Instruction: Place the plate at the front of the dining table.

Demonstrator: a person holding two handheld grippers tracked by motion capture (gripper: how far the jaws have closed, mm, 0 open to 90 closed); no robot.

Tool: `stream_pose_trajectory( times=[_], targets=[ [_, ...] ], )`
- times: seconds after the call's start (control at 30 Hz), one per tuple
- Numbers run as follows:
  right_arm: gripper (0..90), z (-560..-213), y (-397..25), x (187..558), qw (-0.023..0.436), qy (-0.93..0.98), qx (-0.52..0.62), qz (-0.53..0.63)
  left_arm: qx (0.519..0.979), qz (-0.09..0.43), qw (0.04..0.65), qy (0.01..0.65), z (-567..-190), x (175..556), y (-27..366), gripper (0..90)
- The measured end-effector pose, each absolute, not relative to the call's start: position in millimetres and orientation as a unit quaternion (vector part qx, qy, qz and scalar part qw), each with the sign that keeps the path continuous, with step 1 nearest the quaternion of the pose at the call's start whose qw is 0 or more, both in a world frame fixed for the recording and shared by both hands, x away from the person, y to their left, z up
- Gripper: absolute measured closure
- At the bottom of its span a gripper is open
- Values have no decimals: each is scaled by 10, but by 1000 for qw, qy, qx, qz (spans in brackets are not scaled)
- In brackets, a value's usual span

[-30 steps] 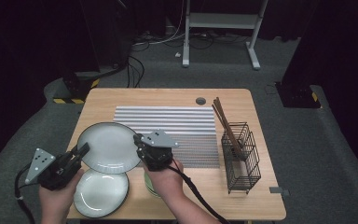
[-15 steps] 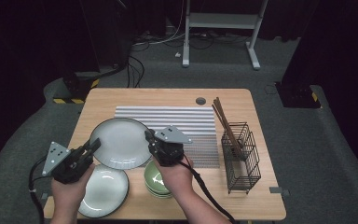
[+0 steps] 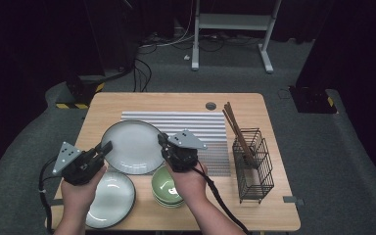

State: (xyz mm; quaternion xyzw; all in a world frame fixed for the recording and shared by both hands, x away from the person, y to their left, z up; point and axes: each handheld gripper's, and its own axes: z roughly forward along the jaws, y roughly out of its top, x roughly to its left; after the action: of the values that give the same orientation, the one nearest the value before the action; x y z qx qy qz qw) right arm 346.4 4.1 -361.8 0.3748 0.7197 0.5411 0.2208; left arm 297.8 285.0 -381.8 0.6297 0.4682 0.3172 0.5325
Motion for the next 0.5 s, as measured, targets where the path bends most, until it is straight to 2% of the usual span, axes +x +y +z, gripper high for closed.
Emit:
stream_pose_trajectory(
  times=[0.5],
  targets=[
    [813, -3657, -121, 3653, 228, 711, 386, 543, 631, 334, 531, 456, -3789, 3206, 2643, 792]
  ],
)
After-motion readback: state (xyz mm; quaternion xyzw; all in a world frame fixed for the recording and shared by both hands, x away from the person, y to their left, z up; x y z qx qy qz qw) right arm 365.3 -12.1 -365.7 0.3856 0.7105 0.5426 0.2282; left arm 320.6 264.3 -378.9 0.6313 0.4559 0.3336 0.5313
